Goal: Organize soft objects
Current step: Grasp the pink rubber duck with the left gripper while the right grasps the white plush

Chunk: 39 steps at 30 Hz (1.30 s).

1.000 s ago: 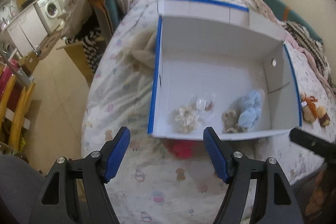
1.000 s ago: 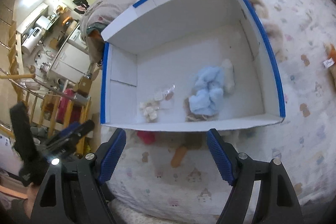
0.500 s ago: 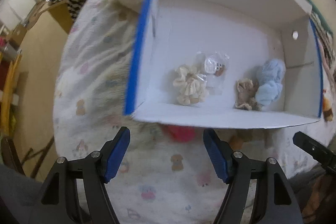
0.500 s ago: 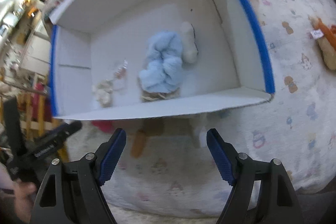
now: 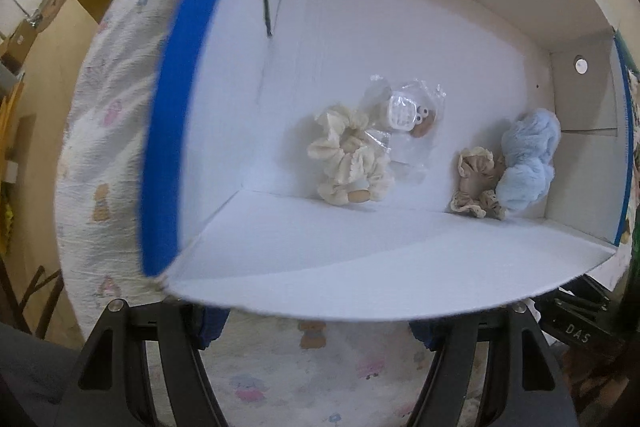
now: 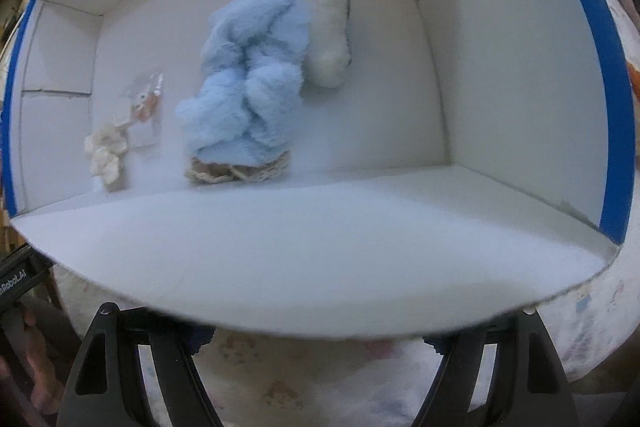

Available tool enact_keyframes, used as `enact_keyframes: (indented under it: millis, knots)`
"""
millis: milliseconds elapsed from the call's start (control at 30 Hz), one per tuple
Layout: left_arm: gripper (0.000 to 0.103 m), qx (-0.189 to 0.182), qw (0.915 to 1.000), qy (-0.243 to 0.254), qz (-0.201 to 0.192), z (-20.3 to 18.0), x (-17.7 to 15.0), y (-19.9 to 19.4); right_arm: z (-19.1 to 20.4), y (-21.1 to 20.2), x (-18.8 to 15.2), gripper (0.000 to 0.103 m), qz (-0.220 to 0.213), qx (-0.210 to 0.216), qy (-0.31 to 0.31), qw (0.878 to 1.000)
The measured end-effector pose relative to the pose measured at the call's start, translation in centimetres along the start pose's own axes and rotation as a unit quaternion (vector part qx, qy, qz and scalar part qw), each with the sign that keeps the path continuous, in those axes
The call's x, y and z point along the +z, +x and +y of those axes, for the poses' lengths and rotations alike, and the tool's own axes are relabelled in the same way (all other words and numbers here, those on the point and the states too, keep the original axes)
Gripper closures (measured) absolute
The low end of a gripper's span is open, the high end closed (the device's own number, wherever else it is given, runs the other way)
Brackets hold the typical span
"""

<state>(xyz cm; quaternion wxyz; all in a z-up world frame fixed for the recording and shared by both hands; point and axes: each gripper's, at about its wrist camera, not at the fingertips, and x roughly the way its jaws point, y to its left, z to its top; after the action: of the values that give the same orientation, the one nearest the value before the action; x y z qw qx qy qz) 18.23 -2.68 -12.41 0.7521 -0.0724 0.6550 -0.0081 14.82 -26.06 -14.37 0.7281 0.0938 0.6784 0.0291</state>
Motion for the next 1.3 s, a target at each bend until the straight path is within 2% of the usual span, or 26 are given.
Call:
enact_keyframes:
  millis: [100, 167, 267, 333, 367, 433, 467, 500, 533, 667, 933, 1200, 1300]
  knots:
    - [0.033, 0.018, 0.9997, 0.014, -0.01, -0.6, -0.1, 0.6, -0.5, 0.7, 0.2, 0.019, -0.001, 0.006, 0.013, 1.0]
    - [0.033, 0.023, 0.9994, 0.027, -0.001, -1.3, -0.1, 1.4, -0.6, 1.1, 0.5, 0.019, 0.0, 0.014, 0.02, 1.0]
    - [0.033, 0.029, 0.9993, 0.026, 0.0, -1.7, 0.3, 2.0, -0.4, 1.2, 0.8, 0.026, -0.002, 0.01, 0.013, 1.0]
    - [0.033, 0.03, 0.9992, 0.027, 0.008, -1.7, 0.4, 2.5, -0.1, 1.1, 0.8, 0.044, -0.004, 0.009, 0.006, 1.0]
    - [0.035, 0.029, 0.999, 0.029, 0.019, -1.4, 0.6, 2.9, -0.1, 1.1, 0.8, 0.058, -0.003, 0.009, 0.004, 1.0]
    - [0.045, 0.017, 0.9994, 0.019, 0.022, -0.8, 0.7, 2.9, 0.2, 1.1, 0.9, 0.068, -0.001, 0.01, 0.006, 1.0]
    - [0.059, 0.013, 0.9996, 0.016, 0.021, -0.8, 0.6, 3.0, 0.2, 1.1, 0.8, 0.072, -0.002, 0.011, 0.006, 1.0]
    - [0.066, 0.008, 0.9996, 0.017, 0.021, -0.6, 0.6, 2.9, 0.4, 0.9, 0.8, 0.078, -0.002, 0.013, 0.004, 1.0]
    - [0.066, 0.01, 0.9994, 0.02, 0.025, -0.5, 0.6, 3.0, 0.6, 0.8, 0.7, 0.08, -0.003, 0.015, 0.0, 1.0]
    - [0.066, 0.013, 0.9996, 0.014, 0.023, -0.1, 0.7, 2.8, 1.0, 0.4, 0.8, 0.081, -0.018, 0.015, -0.014, 1.0]
    - [0.066, 0.032, 0.9994, 0.005, 0.013, 1.3, 0.1, 1.6, 2.1, -0.2, 0.3, 0.081, -0.021, 0.026, -0.018, 0.999]
    - [0.066, 0.048, 0.9988, 0.005, 0.003, 2.8, -1.8, -0.2, 2.3, -0.6, -1.1, 0.081, -0.026, 0.033, -0.03, 0.999]
    - [0.066, 0.041, 0.9991, 0.005, -0.013, 3.2, -2.9, -1.9, 3.0, -0.2, -1.4, 0.081, -0.028, 0.021, -0.043, 0.998]
